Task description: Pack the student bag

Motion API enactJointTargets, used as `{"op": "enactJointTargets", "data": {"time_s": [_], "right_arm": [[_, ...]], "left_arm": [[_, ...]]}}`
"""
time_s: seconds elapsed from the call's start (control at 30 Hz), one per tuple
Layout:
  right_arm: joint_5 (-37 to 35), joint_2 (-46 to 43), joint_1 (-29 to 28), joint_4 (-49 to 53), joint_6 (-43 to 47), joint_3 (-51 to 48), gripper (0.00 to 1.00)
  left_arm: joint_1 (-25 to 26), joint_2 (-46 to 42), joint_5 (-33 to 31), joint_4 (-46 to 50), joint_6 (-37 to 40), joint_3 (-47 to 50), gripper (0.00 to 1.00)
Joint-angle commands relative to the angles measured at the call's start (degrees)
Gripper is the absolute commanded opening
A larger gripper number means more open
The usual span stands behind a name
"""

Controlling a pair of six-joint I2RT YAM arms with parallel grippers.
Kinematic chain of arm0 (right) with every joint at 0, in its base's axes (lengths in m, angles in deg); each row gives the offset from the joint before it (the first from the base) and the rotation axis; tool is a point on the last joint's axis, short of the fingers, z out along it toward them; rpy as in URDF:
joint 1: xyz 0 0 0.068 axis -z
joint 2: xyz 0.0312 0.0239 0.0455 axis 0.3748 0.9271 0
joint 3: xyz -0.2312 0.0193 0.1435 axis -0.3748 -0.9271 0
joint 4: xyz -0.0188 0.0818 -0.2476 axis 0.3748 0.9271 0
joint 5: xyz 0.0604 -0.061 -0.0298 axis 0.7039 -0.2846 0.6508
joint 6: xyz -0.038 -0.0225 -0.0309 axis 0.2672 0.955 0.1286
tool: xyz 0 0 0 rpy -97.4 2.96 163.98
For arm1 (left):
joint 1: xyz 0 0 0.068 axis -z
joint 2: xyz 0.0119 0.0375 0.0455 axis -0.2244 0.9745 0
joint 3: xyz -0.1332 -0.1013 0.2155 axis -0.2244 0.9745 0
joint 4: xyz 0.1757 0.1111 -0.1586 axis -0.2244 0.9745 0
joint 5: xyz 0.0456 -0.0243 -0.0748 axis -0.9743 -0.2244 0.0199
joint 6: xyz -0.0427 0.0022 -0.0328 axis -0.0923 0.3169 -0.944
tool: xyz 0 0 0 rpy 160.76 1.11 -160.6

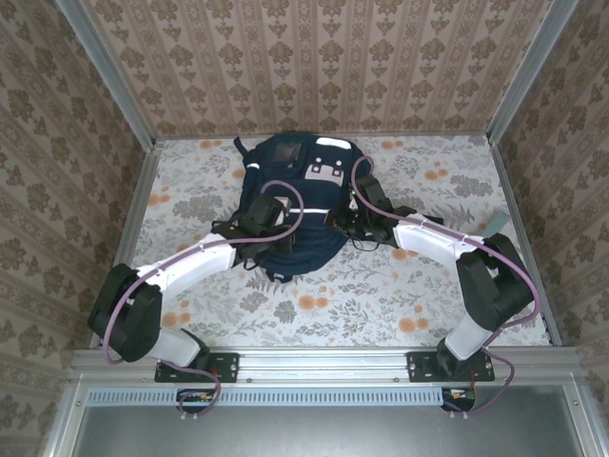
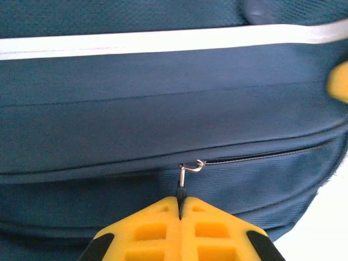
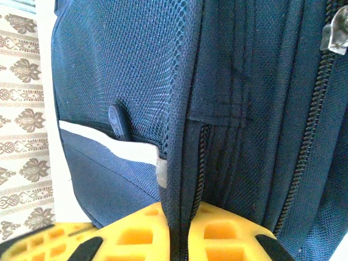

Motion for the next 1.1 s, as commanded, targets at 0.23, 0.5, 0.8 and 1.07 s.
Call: {"op": "enactJointTargets", "data": {"time_s": [0.23, 0.5, 0.8, 1.07], "right_arm": [[0.7, 4.9, 7.2, 6.5, 13.2, 7.8, 0.09], [3.8, 2.8, 9.8, 6.3, 14.7, 11.1, 0.47], [-0.7, -9.4, 7.3, 1.8, 2.6, -2.6, 0.62], [-1.3, -4.8, 0.5, 0.7, -10.7, -0.8, 0.58]], "left_arm": [[-3.8, -10.1, 2.8, -5.6, 2.2, 5.1, 0.0], [2.8, -10.2, 8.1, -11.8, 0.9, 5.5, 0.0], [1.3, -5.8, 1.4, -2.6, 2.0, 1.6, 0.18], [-5.5, -5.6, 2.7, -1.8, 5.1, 2.6, 0.44]]}}
